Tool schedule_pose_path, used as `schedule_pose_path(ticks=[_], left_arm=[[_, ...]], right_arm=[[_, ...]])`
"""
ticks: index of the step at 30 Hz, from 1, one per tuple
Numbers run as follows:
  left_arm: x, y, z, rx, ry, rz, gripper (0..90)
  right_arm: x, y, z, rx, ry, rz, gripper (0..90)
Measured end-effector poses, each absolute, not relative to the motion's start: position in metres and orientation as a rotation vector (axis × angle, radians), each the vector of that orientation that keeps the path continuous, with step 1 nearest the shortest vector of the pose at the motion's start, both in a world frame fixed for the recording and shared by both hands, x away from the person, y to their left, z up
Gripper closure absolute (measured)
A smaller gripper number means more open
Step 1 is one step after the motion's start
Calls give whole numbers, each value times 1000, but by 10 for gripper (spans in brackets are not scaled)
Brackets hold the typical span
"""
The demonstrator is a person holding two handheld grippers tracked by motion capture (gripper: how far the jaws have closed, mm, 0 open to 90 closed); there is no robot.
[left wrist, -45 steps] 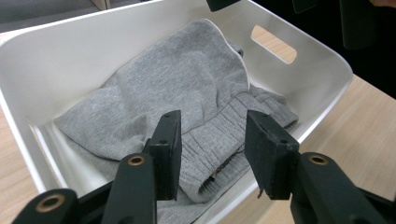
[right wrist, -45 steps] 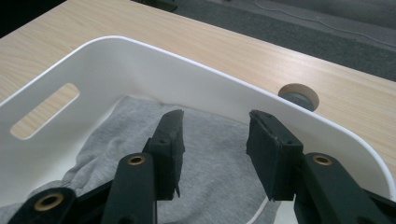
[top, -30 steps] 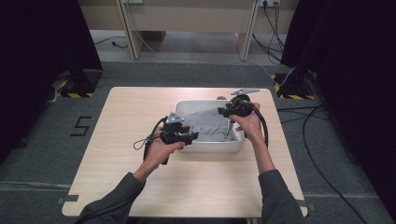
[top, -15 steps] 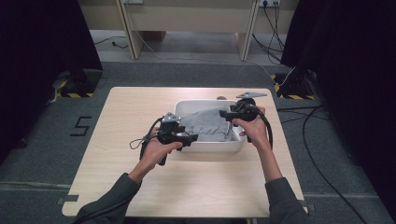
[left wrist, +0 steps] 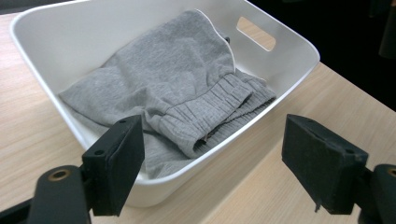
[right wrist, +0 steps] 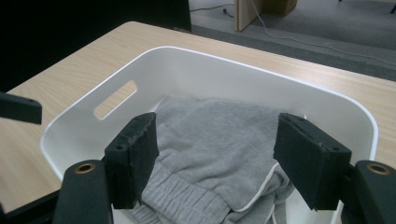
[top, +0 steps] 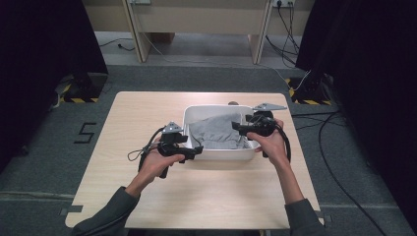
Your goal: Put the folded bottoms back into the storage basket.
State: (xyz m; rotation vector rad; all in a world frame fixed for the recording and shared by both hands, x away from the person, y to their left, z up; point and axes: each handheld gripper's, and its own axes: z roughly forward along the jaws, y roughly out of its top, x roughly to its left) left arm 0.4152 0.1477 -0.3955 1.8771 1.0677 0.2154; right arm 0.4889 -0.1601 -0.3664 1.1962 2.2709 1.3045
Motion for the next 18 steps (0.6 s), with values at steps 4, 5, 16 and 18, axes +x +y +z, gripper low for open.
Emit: schedule_pose_path(ticks=[4,5,16,18], left_arm=[[410,154,-395,1865,1066,218,210],[409,155,-395,1862,1065,223,211],[390,168,-399,1834,1065,233,211],[386,170,-399,1833,1058,235,211]], right_arm=[[480,-163,-366,1187,2272,1319,309],[478,-164,-367,1181,2271,1324,310],[451,-176,-376,1159,2223,1367,308],[446,-178,-378,1157,2213,1354,308]])
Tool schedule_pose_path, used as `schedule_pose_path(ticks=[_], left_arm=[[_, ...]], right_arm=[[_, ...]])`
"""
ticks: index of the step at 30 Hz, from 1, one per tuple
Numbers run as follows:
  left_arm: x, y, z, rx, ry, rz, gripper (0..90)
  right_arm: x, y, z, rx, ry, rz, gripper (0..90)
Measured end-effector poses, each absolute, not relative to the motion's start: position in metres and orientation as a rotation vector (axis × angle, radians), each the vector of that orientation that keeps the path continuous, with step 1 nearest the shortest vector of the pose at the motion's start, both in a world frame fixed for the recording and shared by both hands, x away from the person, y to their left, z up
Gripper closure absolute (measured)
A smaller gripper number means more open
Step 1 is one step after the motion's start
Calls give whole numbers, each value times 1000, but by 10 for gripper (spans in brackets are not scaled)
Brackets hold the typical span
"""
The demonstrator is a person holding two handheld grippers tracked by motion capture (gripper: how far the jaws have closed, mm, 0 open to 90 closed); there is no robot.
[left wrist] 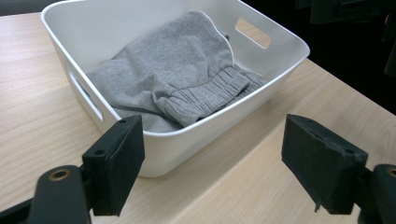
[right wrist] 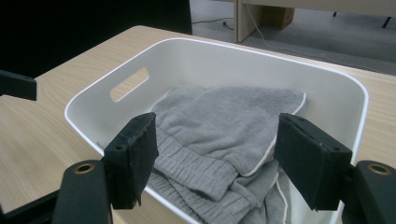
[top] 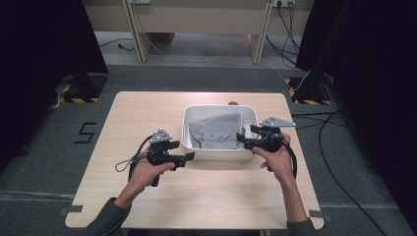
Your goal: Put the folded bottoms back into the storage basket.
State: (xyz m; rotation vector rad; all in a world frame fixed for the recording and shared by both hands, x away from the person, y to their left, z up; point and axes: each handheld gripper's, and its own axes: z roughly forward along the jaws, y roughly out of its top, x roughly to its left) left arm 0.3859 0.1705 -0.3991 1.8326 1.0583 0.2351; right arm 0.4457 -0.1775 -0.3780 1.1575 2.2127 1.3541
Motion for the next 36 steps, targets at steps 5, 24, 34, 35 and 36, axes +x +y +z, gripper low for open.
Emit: schedule_pose_path(ticks=[5,24,34,35,36], left_arm=[[380,175,-400,1820,1059,230,211],[356,194,-422,1849,1070,257,210],[344,199,-433,1876,1080,278,210],[343,200,-434,1879,1080,278,210],[342,200,-435,1878,1079,284,210]], right_arm=[[433,-180,-381,1130,2197,1338,308],[404,-189,-392,1157,2197,1395,309],[393,-193,-399,1159,2213,1384,308],[391,-193,-400,1160,2216,1383,307],[390,-194,-400,1157,2225,1379,306]])
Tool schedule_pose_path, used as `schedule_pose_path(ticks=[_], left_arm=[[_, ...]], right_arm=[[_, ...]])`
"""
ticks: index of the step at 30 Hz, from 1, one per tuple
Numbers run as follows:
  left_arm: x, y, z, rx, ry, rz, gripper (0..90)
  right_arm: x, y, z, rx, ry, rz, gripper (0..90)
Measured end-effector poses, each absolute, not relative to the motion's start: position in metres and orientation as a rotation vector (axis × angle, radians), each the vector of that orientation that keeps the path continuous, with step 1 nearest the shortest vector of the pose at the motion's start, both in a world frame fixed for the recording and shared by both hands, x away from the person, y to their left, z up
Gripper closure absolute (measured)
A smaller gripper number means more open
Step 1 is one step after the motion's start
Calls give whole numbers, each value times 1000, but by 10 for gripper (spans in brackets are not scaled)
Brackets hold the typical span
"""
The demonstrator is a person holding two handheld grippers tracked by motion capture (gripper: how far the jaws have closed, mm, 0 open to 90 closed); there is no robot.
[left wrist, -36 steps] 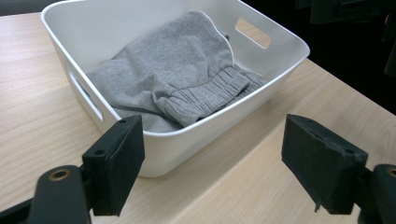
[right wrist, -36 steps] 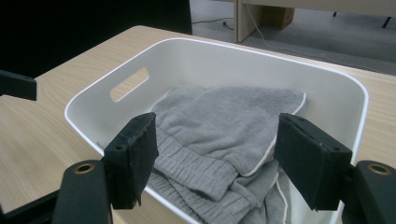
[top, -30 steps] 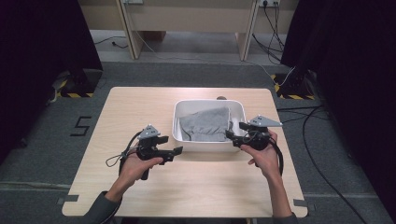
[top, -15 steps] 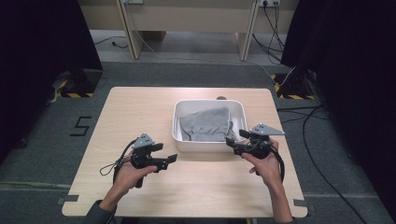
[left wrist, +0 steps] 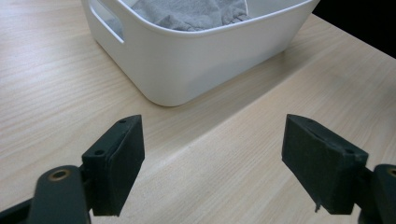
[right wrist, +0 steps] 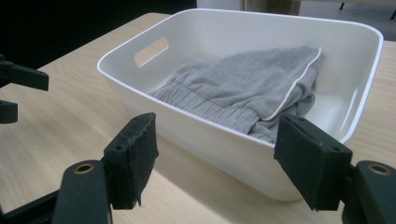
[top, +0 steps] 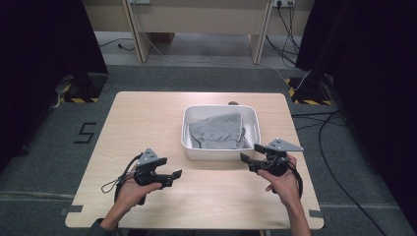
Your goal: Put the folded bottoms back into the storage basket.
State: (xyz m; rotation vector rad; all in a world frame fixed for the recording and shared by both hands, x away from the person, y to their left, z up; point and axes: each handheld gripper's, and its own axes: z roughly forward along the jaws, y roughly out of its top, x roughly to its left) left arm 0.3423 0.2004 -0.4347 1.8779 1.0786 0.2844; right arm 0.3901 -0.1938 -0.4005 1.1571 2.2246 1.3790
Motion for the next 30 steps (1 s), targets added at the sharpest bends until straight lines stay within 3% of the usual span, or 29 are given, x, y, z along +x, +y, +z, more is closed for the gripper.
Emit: schedule_pose_path(ticks=[30], left_arm=[[309,217,-461,1902,1092,277,206]], right_arm=[[350,-212,-424,1202,2201,1366,300]])
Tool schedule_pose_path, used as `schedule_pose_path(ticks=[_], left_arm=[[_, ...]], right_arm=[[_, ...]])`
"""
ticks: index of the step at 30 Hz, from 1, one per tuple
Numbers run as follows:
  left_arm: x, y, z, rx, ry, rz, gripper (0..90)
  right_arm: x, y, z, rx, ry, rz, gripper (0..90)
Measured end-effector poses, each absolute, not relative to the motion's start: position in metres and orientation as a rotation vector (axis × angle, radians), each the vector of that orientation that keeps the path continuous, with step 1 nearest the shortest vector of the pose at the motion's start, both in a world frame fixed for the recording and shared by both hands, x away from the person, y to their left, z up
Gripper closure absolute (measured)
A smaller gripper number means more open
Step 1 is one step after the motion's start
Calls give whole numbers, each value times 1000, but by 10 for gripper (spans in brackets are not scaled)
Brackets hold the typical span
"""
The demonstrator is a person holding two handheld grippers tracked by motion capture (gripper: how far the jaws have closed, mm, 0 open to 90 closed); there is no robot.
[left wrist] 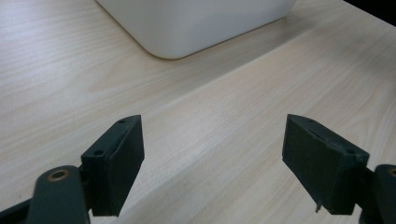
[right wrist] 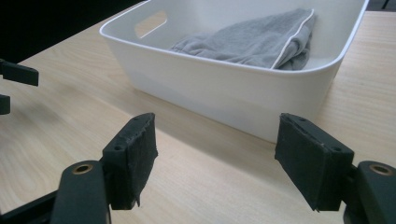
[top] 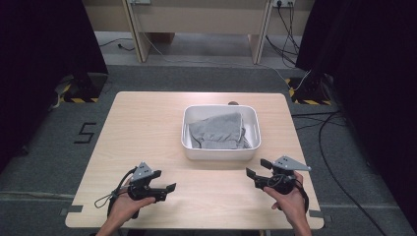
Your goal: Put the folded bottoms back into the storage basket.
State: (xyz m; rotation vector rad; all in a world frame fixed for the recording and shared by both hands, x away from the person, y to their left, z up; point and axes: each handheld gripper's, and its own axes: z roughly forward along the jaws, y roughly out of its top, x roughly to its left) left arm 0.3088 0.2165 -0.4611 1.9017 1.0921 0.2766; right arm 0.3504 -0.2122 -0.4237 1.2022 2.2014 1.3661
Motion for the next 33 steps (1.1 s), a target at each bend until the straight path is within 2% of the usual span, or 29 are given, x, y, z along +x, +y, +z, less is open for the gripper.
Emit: schedule_pose_path(ticks=[17,33], left_arm=[[291,237,-483,1975,1120,276,183],[272,235,-496,2048,1107,369,176]], right_arm=[[321,-200,-465,1189,2305,1230,240],[297,-203,-485,1217,2354,1072,188]])
